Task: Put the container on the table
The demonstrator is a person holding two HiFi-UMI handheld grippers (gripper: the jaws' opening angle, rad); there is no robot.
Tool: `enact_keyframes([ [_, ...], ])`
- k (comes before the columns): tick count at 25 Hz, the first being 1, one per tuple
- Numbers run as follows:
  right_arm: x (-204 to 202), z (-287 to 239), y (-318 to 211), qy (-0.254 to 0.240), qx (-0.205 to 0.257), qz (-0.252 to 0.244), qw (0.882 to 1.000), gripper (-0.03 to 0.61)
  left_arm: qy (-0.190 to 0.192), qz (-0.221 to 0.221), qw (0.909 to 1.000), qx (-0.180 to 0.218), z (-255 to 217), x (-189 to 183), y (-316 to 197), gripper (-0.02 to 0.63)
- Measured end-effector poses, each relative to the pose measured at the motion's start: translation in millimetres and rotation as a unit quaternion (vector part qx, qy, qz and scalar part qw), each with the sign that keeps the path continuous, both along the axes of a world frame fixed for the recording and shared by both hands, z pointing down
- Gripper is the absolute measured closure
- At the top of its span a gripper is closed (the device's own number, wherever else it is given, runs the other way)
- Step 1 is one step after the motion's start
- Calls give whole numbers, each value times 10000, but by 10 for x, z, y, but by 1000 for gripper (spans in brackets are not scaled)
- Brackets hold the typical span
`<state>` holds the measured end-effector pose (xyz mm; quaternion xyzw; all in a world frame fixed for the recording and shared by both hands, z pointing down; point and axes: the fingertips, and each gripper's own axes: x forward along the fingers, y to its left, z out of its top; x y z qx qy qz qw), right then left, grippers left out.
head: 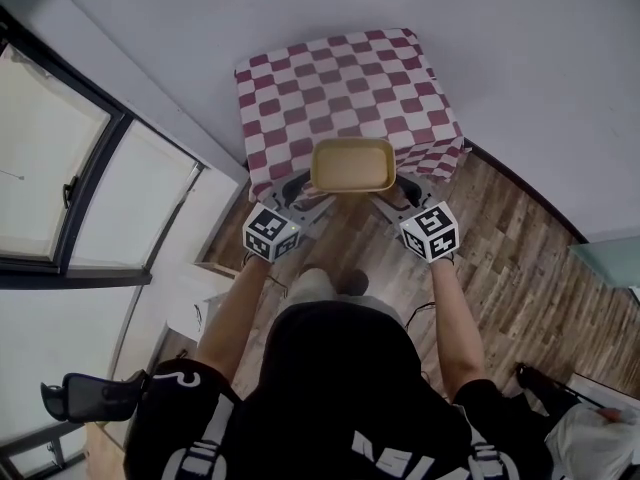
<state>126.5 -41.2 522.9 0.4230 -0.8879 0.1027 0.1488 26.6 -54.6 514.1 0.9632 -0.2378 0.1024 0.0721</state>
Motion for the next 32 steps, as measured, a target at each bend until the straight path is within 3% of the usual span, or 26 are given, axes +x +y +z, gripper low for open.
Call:
enact_keyframes([
  [12,-109,117,-469,40,-127,-175,9998,310,82,-186,9998,-63,118,-112,-438,330],
  [32,-284,-41,-2072,356,-118,-41,9993,310,223,-12,9998,4,0,-281,-2067,331],
])
